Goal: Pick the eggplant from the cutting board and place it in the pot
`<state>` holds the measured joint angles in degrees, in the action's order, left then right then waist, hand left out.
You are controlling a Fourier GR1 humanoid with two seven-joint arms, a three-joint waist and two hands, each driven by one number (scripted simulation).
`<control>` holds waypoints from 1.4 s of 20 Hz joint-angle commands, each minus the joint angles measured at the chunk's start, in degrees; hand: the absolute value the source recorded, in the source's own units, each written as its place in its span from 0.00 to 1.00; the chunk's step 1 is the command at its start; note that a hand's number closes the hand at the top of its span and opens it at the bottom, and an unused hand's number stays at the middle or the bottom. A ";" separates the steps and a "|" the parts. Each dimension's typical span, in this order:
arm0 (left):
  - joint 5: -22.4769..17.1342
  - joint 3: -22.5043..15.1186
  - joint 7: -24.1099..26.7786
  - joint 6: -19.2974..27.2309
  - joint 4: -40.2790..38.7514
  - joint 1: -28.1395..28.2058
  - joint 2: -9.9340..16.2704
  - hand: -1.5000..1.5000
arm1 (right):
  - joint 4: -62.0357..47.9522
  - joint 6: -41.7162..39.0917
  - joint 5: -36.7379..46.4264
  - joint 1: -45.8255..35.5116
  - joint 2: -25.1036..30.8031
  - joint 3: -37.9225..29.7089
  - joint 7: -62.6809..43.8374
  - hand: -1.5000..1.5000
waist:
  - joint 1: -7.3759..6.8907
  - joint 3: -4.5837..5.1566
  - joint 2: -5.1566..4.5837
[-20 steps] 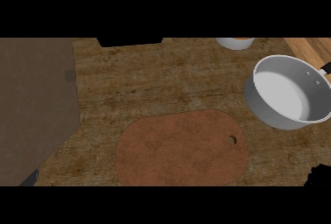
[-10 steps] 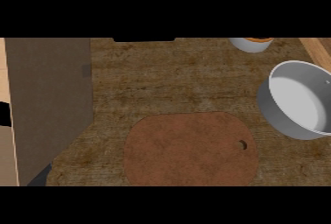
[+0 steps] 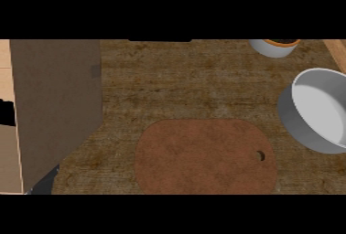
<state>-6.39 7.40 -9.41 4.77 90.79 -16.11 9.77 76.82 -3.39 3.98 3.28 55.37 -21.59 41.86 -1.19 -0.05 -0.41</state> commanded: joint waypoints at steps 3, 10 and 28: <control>0.55 -1.28 4.03 -1.24 -1.28 -1.41 -1.26 0.50 | -22.24 -0.74 5.95 -16.60 0.60 5.71 8.54 1.00 | -1.34 -0.08 -0.31; 1.43 -1.29 5.02 -0.77 -1.00 -0.83 -1.29 0.50 | -40.27 3.84 14.27 -29.89 -3.02 9.57 15.24 1.00 | -1.05 -0.08 -0.21; 1.97 -0.55 3.59 -1.75 0.10 -0.34 -2.27 0.50 | -58.53 -11.57 19.56 -41.16 -6.57 14.45 25.53 0.00 | -0.46 -0.12 -0.16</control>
<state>-3.95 6.39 -10.08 4.08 90.41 -18.07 7.41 19.81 -8.30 25.97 -36.96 48.16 -5.18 58.50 -2.29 -0.20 -0.88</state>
